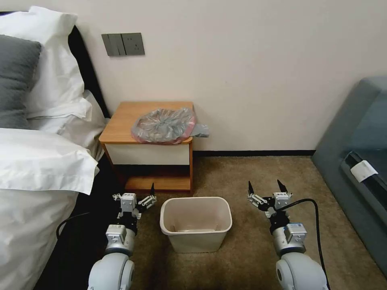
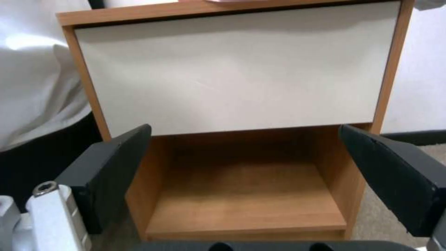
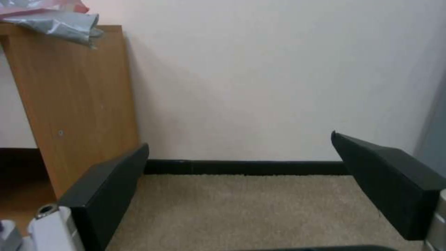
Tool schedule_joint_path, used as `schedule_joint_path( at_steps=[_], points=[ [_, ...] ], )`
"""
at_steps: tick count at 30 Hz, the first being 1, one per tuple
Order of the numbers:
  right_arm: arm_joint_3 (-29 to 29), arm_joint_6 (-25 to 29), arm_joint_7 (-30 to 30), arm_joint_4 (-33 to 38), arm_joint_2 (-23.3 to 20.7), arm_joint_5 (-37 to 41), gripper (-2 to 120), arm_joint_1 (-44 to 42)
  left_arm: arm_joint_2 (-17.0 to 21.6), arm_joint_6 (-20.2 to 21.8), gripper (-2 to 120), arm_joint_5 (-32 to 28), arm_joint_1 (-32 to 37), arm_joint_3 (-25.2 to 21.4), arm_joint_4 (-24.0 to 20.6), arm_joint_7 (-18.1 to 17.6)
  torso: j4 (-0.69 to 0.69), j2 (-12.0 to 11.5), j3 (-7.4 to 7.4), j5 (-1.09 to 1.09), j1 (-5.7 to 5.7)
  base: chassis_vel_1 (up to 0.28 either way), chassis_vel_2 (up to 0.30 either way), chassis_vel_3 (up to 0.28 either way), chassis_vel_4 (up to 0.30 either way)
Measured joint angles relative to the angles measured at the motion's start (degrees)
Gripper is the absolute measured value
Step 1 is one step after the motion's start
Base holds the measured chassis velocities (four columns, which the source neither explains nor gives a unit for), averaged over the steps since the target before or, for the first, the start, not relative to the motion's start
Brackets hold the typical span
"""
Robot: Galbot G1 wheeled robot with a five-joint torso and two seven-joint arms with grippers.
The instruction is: Pick up the garbage bag from the table and place it over the trash can.
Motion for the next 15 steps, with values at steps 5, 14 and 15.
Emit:
schedule_joint_path(
  at_steps=[5,14,15],
  points=[
    [0.0,0.0,0.0,0.0,0.0,0.0,100,0.0,0.0,0.0,100,0.0,0.0,0.0,0.0,0.0,0.0,0.0,0.0,0.0,0.0,0.0,0.0,0.0,0.0],
    [0.0,0.0,0.0,0.0,0.0,0.0,100,0.0,0.0,0.0,100,0.0,0.0,0.0,0.0,0.0,0.0,0.0,0.0,0.0,0.0,0.0,0.0,0.0,0.0],
    [0.0,0.0,0.0,0.0,0.0,0.0,100,0.0,0.0,0.0,100,0.0,0.0,0.0,0.0,0.0,0.0,0.0,0.0,0.0,0.0,0.0,0.0,0.0,0.0]
  ],
)
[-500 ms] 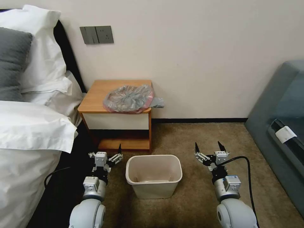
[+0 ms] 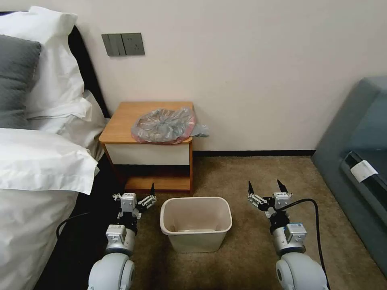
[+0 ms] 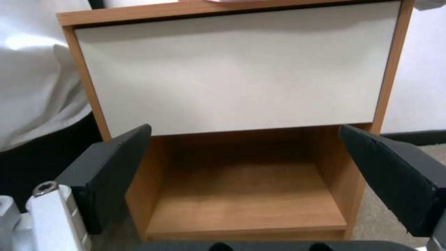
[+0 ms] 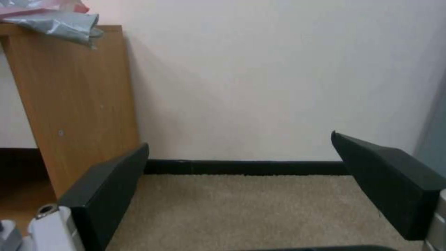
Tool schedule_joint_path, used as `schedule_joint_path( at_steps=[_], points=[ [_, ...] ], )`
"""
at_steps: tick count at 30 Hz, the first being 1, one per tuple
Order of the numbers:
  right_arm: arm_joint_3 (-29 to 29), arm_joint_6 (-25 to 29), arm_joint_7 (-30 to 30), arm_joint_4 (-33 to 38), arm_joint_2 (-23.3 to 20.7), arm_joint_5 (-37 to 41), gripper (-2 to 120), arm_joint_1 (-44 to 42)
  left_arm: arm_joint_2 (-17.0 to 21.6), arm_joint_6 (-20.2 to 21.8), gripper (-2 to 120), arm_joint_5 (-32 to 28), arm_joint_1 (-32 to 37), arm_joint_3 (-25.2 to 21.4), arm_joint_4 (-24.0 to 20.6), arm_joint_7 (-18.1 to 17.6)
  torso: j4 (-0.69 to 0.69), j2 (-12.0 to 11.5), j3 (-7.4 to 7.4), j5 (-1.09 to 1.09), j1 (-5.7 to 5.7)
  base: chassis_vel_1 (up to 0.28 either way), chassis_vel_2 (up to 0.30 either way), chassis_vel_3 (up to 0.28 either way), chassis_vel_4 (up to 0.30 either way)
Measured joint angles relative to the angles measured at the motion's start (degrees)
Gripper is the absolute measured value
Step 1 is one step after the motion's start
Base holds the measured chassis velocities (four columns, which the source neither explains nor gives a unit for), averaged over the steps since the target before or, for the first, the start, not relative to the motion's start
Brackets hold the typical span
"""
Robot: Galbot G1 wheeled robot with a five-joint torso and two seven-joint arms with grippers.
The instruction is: Pick up the garbage bag from the table and place it over the trash can.
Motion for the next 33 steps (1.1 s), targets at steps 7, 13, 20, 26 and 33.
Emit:
schedule_joint_path(
  at_steps=[7,13,20,26,33],
  points=[
    [0.0,0.0,0.0,0.0,0.0,0.0,100,0.0,0.0,0.0,100,0.0,0.0,0.0,0.0,0.0,0.0,0.0,0.0,0.0,0.0,0.0,0.0,0.0,0.0],
    [0.0,0.0,0.0,0.0,0.0,0.0,100,0.0,0.0,0.0,100,0.0,0.0,0.0,0.0,0.0,0.0,0.0,0.0,0.0,0.0,0.0,0.0,0.0,0.0],
    [0.0,0.0,0.0,0.0,0.0,0.0,100,0.0,0.0,0.0,100,0.0,0.0,0.0,0.0,0.0,0.0,0.0,0.0,0.0,0.0,0.0,0.0,0.0,0.0],
    [0.0,0.0,0.0,0.0,0.0,0.0,100,0.0,0.0,0.0,100,0.0,0.0,0.0,0.0,0.0,0.0,0.0,0.0,0.0,0.0,0.0,0.0,0.0,0.0],
    [0.0,0.0,0.0,0.0,0.0,0.0,100,0.0,0.0,0.0,100,0.0,0.0,0.0,0.0,0.0,0.0,0.0,0.0,0.0,0.0,0.0,0.0,0.0,0.0]
  ],
)
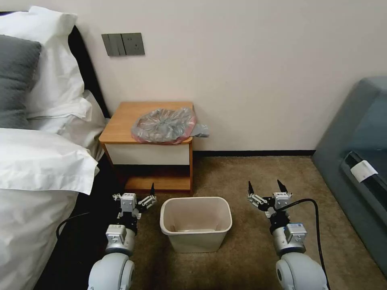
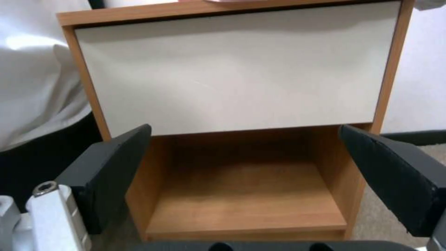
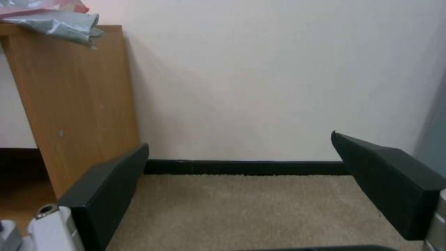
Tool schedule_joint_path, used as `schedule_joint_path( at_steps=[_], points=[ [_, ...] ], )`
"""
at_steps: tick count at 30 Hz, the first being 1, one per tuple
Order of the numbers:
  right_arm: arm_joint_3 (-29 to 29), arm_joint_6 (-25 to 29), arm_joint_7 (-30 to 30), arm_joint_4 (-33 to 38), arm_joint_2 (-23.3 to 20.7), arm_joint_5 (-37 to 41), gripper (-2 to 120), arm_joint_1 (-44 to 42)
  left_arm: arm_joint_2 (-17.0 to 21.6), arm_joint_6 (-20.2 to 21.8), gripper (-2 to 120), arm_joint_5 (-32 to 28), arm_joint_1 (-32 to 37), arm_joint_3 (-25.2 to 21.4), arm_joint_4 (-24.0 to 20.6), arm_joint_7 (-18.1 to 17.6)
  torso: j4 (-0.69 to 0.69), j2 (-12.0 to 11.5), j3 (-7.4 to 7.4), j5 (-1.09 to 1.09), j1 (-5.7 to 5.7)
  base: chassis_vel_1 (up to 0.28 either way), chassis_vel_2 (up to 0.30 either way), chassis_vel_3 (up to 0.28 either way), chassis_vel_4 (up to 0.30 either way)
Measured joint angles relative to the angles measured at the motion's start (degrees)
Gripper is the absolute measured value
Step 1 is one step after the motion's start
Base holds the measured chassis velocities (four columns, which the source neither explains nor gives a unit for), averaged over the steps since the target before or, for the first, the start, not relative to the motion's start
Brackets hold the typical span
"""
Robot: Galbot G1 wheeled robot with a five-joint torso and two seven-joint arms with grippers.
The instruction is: Pick up the garbage bag from the table and place it over the trash can.
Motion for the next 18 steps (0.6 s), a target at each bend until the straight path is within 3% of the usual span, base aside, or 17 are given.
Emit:
schedule_joint_path(
  at_steps=[4,7,12,16,18],
  points=[
    [-0.07,-0.23,0.01,0.59,0.13,0.07,100,-0.13,0.01,0.17,100,-0.19,0.17,-0.28,-0.66,0.0,0.0,0.0,0.0,-0.01,0.0,0.0,0.0,0.0,0.0],
    [-0.71,-1.44,0.4,3.99,1.04,0.75,100,-1.05,0.17,1.03,100,-1.57,1.13,-1.92,-3.83,0.01,0.0,0.0,0.0,-0.01,0.0,0.0,0.0,0.0,0.0],
    [-2.68,-5.5,1.8,14.52,3.93,3.02,100,-3.96,0.67,3.82,100,-5.82,4.11,-6.97,-13.64,0.44,0.0,0.01,0.0,-0.01,0.0,0.0,0.0,0.0,0.0],
    [-3.6,-7.44,2.31,18.67,5.06,4.35,100,-4.96,0.92,5.17,100,-7.87,5.53,-9.4,-18.37,0.69,0.0,0.01,-0.01,-0.02,0.0,0.0,0.0,0.0,0.0],
    [-3.85,-8.57,2.43,19.39,5.25,4.87,100,-5.01,1.63,6.72,100,-11.14,7.4,-11.98,-23.26,1.38,0.01,0.01,0.0,0.01,0.0,0.0,0.0,0.0,0.0]
  ],
)
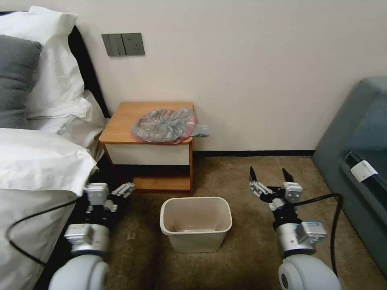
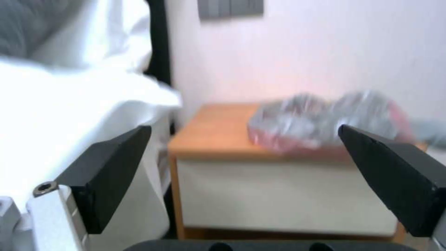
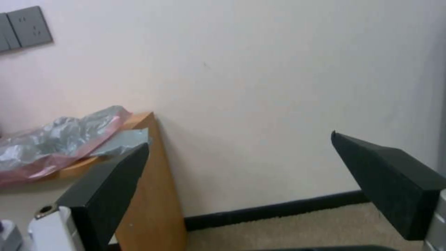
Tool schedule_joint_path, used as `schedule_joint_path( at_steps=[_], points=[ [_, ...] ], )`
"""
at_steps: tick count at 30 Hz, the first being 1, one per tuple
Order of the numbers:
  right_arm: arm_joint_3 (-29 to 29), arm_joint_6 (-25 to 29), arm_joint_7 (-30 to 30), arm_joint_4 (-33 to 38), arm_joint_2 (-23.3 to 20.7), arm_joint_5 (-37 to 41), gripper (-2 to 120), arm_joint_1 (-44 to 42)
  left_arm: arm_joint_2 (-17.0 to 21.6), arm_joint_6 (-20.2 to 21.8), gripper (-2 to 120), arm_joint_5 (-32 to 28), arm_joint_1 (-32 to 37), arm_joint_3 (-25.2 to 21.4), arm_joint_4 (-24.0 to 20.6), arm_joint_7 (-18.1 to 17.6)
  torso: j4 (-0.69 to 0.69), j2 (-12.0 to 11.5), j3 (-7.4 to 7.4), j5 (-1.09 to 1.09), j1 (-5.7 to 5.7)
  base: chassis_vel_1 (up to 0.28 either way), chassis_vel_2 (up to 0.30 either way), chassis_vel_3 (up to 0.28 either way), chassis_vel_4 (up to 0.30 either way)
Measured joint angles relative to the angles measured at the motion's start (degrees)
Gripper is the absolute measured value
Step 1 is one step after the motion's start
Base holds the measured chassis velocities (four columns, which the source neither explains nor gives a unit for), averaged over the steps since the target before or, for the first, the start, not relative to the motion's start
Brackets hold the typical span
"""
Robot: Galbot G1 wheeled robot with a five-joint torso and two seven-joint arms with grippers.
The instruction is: Pick up the garbage bag from the table and place it over the trash can.
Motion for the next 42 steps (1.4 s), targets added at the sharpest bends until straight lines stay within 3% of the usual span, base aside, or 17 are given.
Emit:
schedule_joint_path(
  at_steps=[4,15,20,21,22,25,30,31,34,38,42],
  points=[
    [-0.06,-1.01,-0.6,0.02,-0.05,0.47,100,0.22,0.97,0.9,100,-1.95,0.88,-0.08,-0.58,0.71,0.0,0.0,0.0,-0.05,0.0,0.0,0.0,0.0,0.0],
    [0.49,-4.07,-3.65,-1.83,-0.78,7.41,100,2.33,2.2,0.55,100,0.22,0.82,4.42,4.4,-0.43,-0.01,0.0,0.0,-0.02,0.0,0.0,0.0,0.0,0.0],
    [0.45,-7.19,-4.27,-4.48,-1.65,20.58,100,5.68,1.8,-0.29,100,1.22,0.74,4.72,5.83,-1.31,-0.01,0.0,0.0,-0.02,0.0,0.0,0.0,0.0,0.0],
    [0.45,-9.37,-4.15,-5.69,-2.08,26.82,100,7.49,1.66,-0.57,100,1.46,0.81,4.7,5.87,-1.35,-0.01,0.0,0.01,-0.01,0.0,0.0,0.0,0.0,0.0],
    [0.45,-9.37,-4.15,-5.69,-2.08,26.82,100,7.49,1.66,-0.57,100,1.46,0.81,4.7,5.87,-1.35,-0.01,0.0,0.01,-0.01,0.0,0.0,0.0,0.0,0.0],
    [0.51,-13.44,-2.59,-8.0,-2.52,38.63,100,11.63,1.53,-0.83,100,1.63,0.99,4.45,5.63,-1.36,-0.01,-0.01,0.01,-0.01,0.0,0.0,0.0,0.0,0.0],
    [0.77,-19.81,3.75,-12.14,-2.53,60.05,100,19.46,1.4,-1.39,100,1.65,1.05,4.29,5.36,-1.36,-0.01,-0.01,0.01,-0.02,0.0,0.0,0.0,0.0,0.0],
    [0.77,-19.81,3.75,-12.14,-2.53,60.05,100,19.46,1.4,-1.39,100,1.65,1.05,4.29,5.36,-1.36,-0.01,-0.01,0.01,-0.02,0.0,0.0,0.0,0.0,0.0],
    [0.56,-20.99,9.51,-16.04,-2.13,74.28,100,25.51,1.24,-1.54,100,1.63,0.91,4.41,5.35,-1.32,-0.01,-0.01,0.01,-0.01,0.0,0.0,0.0,0.0,0.0],
    [0.76,-21.84,12.02,-21.46,-1.66,81.91,100,30.79,1.05,-1.57,100,1.63,0.77,4.7,5.35,-1.29,0.0,-0.01,0.01,-0.01,0.0,0.0,0.0,0.0,0.0],
    [0.78,-21.88,12.15,-25.41,-1.38,83.7,100,33.29,1.03,-1.59,100,1.63,0.71,4.8,5.35,-1.24,0.0,-0.02,0.01,-0.02,0.0,0.0,0.0,0.0,0.0]
  ],
)
